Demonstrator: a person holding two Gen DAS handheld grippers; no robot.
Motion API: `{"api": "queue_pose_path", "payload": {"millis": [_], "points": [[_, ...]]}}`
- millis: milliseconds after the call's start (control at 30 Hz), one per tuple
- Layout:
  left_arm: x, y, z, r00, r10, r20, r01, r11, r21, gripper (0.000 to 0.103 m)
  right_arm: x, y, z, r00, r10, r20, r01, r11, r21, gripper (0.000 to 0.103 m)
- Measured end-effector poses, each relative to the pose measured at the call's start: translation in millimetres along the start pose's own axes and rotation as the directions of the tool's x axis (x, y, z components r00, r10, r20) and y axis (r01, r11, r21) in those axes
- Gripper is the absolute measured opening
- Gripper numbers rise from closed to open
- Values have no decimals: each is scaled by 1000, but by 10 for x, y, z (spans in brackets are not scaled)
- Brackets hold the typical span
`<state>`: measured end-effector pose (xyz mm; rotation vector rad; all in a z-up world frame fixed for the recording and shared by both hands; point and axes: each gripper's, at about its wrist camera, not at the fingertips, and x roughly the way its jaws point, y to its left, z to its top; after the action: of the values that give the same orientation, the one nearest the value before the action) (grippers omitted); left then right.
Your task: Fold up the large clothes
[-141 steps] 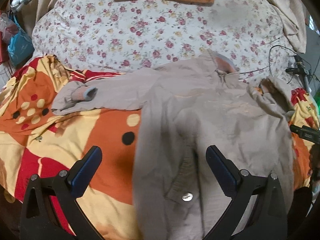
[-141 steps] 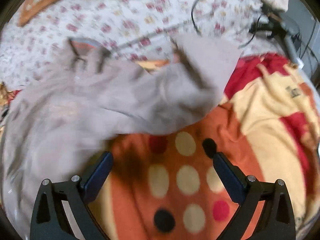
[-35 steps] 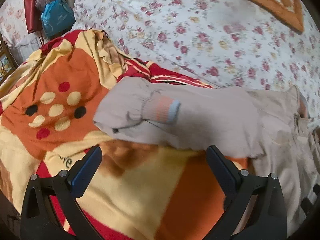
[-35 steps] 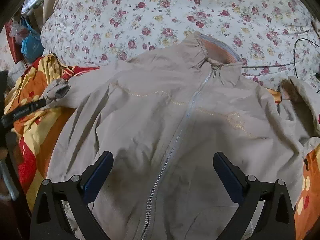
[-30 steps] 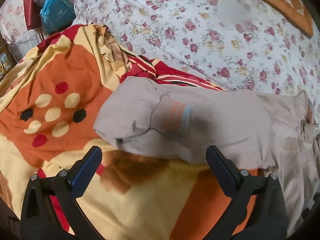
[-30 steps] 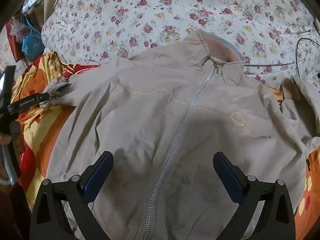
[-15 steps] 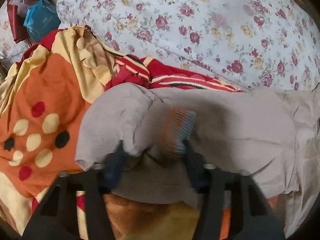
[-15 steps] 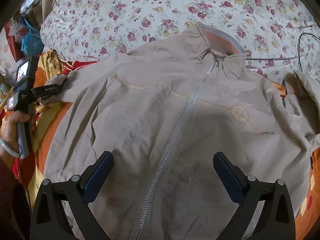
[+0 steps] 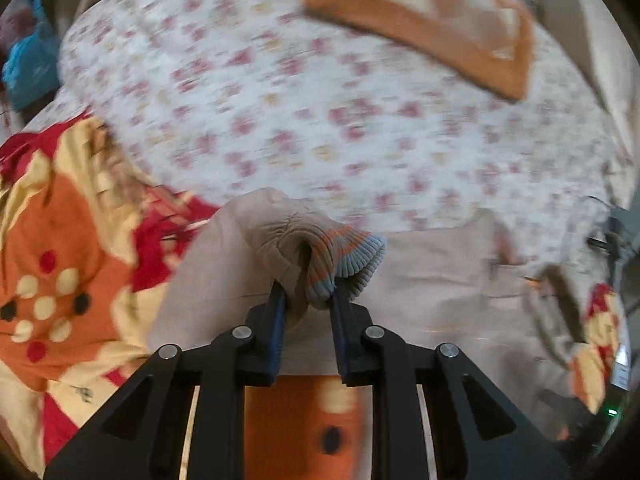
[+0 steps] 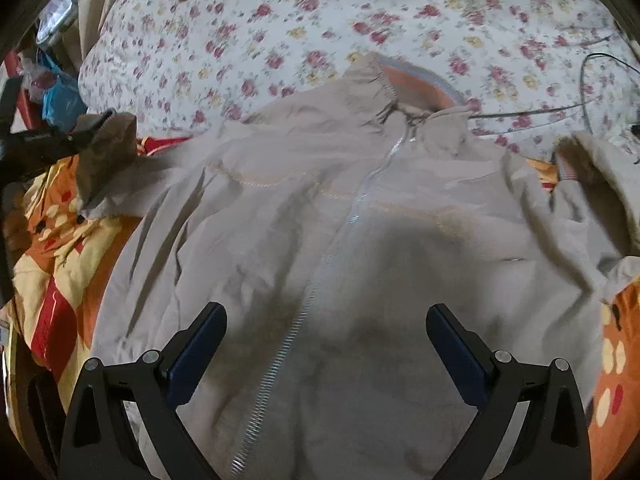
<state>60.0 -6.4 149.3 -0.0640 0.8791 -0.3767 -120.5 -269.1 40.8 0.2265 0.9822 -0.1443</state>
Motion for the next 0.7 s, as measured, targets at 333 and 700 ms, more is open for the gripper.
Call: {"api": "queue_pose_path", "payload": {"millis": [333,700], "points": [[90,-1726,-38,951,-306,-45,309,947,88,18,-319,-693,-14,995,-81,52,75,991,109,100],[731,-2320,-657,834,-470,-289,505,862,56,58,-210,-1235,-123,994,-108,-9,107,968,228,100]]}}
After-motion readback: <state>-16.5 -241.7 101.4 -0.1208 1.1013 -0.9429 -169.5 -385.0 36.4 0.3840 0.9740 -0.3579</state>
